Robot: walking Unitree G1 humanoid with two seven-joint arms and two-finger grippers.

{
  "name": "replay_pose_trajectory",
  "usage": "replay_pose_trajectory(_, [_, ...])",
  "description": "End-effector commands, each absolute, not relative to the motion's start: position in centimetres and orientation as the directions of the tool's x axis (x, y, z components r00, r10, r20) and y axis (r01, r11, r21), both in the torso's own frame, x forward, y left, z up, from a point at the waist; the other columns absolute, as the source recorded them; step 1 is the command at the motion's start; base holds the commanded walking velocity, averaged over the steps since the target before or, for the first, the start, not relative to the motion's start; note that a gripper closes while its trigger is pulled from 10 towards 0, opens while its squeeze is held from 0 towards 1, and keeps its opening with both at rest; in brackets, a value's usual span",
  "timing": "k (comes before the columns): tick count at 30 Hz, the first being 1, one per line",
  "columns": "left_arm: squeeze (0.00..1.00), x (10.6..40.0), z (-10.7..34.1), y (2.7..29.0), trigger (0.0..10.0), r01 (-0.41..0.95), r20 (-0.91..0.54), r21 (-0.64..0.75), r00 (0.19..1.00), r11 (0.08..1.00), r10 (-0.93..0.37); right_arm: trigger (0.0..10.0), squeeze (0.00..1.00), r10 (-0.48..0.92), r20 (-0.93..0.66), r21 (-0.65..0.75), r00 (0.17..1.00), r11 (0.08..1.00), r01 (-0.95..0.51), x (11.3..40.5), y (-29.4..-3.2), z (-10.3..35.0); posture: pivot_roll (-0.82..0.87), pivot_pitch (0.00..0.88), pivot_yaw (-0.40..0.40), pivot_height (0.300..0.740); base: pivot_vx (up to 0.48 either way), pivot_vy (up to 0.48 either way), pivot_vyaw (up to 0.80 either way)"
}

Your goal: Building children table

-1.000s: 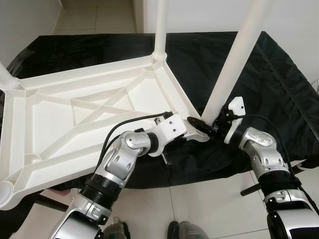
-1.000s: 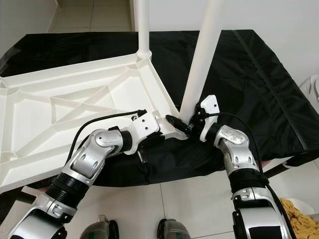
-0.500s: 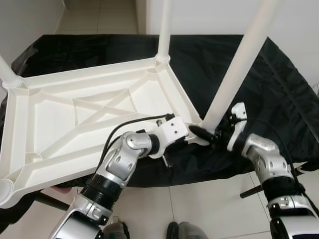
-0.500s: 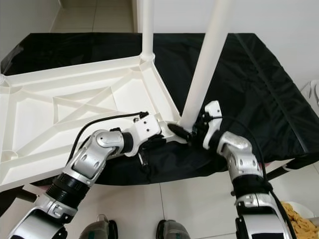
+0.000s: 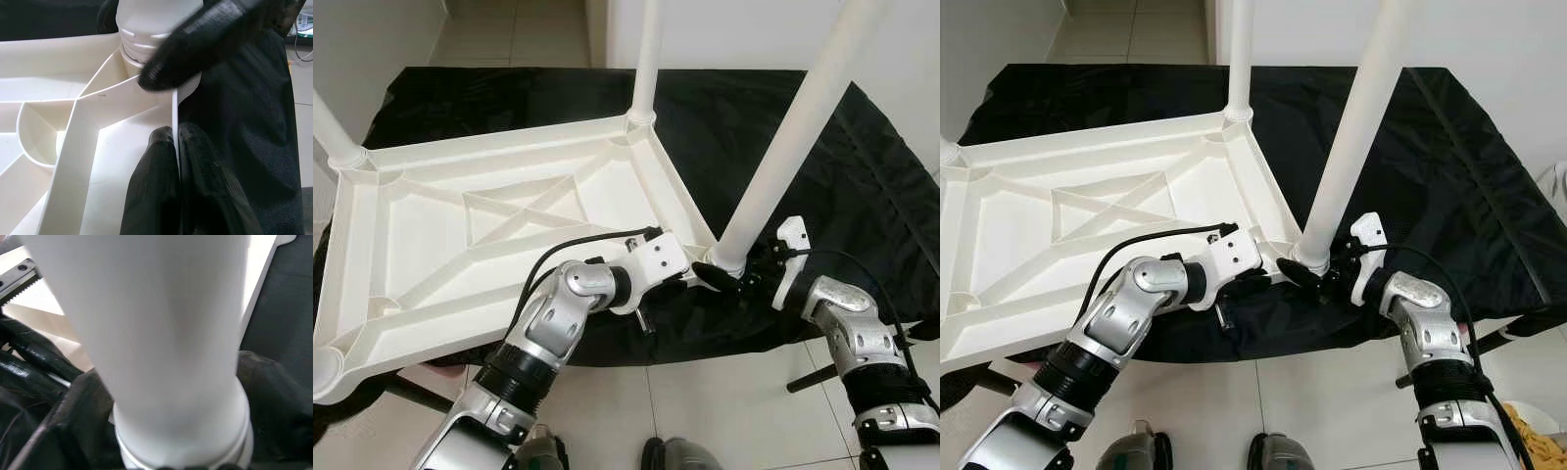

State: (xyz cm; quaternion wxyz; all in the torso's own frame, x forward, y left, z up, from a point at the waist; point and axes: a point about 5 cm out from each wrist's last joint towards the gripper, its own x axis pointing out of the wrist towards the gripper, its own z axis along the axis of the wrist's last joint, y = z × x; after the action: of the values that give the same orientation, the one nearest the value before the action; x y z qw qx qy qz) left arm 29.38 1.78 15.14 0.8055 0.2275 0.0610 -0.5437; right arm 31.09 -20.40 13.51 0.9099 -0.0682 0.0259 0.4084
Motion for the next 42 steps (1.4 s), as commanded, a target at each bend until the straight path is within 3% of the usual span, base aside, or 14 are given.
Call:
replay_pose_trajectory(1, [0.0, 29.3, 15.4, 1.5, 10.0, 0.888, -0.292, 0.29, 0.438, 0.357, -0.85, 0.0, 0.0, 0.71, -0.17, -0.065, 0.683, 0.684, -0.727, 30.8, -20.5, 11.9, 0.03, 0.107, -0.056, 0.74, 0.0, 0.0, 0.0])
replay_pose_trajectory(14, [0.0, 29.1, 15.5, 1.1, 10.0, 0.89, -0.287, 0.292, 0.431, 0.351, -0.855, 0.0, 0.0, 0.63, -0.163, -0.04, 0.759, 0.765, -0.643, 31.7, -20.8, 12.4, 0.03, 0.112, -0.057, 0.74, 0.0, 0.0, 0.0])
replay_pose_trajectory(17, [0.0, 29.0, 15.4, 1.0, 10.0, 0.889, -0.285, 0.29, 0.434, 0.355, -0.855, 0.0, 0.0, 0.502, -0.141, -0.06, 0.853, 0.856, -0.514, 32.4, -20.7, 12.3, 0.03, 0.112, -0.057, 0.74, 0.0, 0.0, 0.0])
replay_pose_trajectory(19, [0.0, 29.0, 15.4, 1.0, 10.0, 0.888, -0.284, 0.289, 0.436, 0.357, -0.854, 0.0, 0.0, 0.476, -0.136, -0.054, 0.869, 0.872, -0.487, 32.4, -20.5, 12.2, 0.03, 0.112, -0.057, 0.74, 0.0, 0.0, 0.0])
replay_pose_trajectory(27, [0.0, 28.9, 15.3, 1.0, 10.0, 0.887, -0.285, 0.284, 0.441, 0.365, -0.851, 0.0, 0.0, 0.301, -0.121, 0.063, 0.946, 0.953, -0.295, 32.1, -17.9, 11.3, 0.03, 0.109, -0.054, 0.74, 0.0, 0.0, 0.0])
replay_pose_trajectory(30, [0.0, 28.9, 15.3, 1.0, 10.0, 0.887, -0.285, 0.284, 0.441, 0.365, -0.851, 0.0, 0.0, 0.278, -0.117, 0.067, 0.953, 0.96, -0.272, 32.0, -17.4, 11.3, 0.03, 0.109, -0.053, 0.74, 0.0, 0.0, 0.0])
replay_pose_trajectory(38, [0.0, 28.8, 15.3, 0.7, 10.0, 0.889, -0.281, 0.283, 0.436, 0.361, -0.855, 0.0, 0.0, 0.038, -0.085, 0.075, 0.996, 0.997, -0.032, 31.5, -14.7, 11.9, 0.03, 0.102, -0.049, 0.74, 0.0, 0.0, 0.0])
replay_pose_trajectory(42, [0.0, 28.8, 15.3, 0.7, 10.0, 0.889, -0.281, 0.284, 0.436, 0.36, -0.855, 0.0, 0.0, 0.016, -0.085, 0.07, 0.996, 0.997, -0.01, 31.3, -14.5, 11.9, 0.03, 0.102, -0.049, 0.74, 0.0, 0.0, 0.0])
